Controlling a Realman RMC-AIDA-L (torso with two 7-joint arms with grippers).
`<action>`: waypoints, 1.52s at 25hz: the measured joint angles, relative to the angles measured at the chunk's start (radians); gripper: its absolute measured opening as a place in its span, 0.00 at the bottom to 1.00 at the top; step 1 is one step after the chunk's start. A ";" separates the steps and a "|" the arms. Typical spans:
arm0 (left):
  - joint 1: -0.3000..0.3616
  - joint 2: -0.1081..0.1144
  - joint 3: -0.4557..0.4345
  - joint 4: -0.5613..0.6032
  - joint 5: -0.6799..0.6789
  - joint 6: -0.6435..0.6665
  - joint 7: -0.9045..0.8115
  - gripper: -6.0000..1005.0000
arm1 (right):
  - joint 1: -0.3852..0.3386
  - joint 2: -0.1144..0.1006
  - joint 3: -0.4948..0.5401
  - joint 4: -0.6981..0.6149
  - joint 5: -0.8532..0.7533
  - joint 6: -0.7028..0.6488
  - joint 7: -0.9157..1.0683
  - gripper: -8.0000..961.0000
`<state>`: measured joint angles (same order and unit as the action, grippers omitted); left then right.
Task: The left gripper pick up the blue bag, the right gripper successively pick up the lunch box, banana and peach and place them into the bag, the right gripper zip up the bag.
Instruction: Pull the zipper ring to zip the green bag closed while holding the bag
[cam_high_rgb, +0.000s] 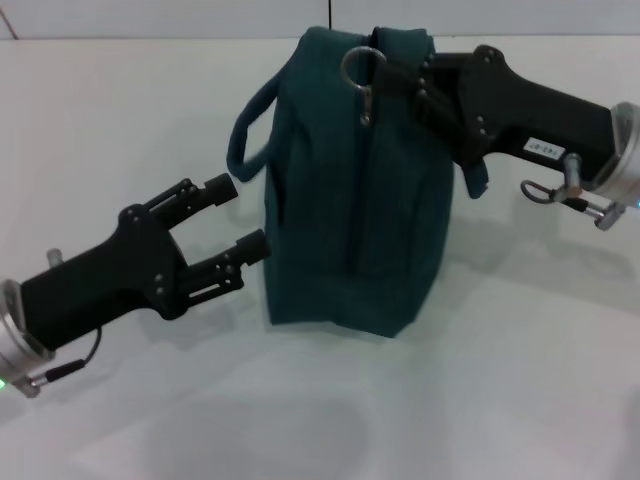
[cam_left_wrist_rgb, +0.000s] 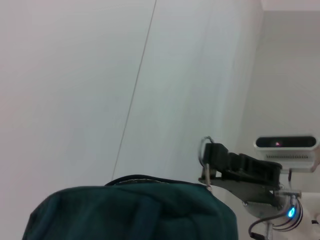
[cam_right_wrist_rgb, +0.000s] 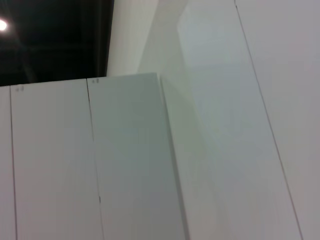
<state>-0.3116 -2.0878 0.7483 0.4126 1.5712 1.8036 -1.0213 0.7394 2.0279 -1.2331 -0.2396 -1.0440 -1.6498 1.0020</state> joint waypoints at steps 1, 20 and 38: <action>-0.005 -0.001 0.000 -0.022 -0.003 -0.004 0.023 0.82 | 0.004 0.000 0.000 -0.001 0.001 0.006 0.000 0.02; -0.121 -0.003 0.014 -0.130 -0.059 -0.093 0.083 0.81 | 0.017 0.000 -0.003 0.003 0.026 0.038 -0.004 0.02; -0.157 -0.003 0.031 -0.132 -0.056 -0.137 0.083 0.41 | 0.009 0.000 -0.018 0.005 0.051 0.042 -0.004 0.02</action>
<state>-0.4682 -2.0908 0.7790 0.2806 1.5150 1.6669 -0.9383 0.7482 2.0278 -1.2506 -0.2346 -0.9929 -1.6074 0.9982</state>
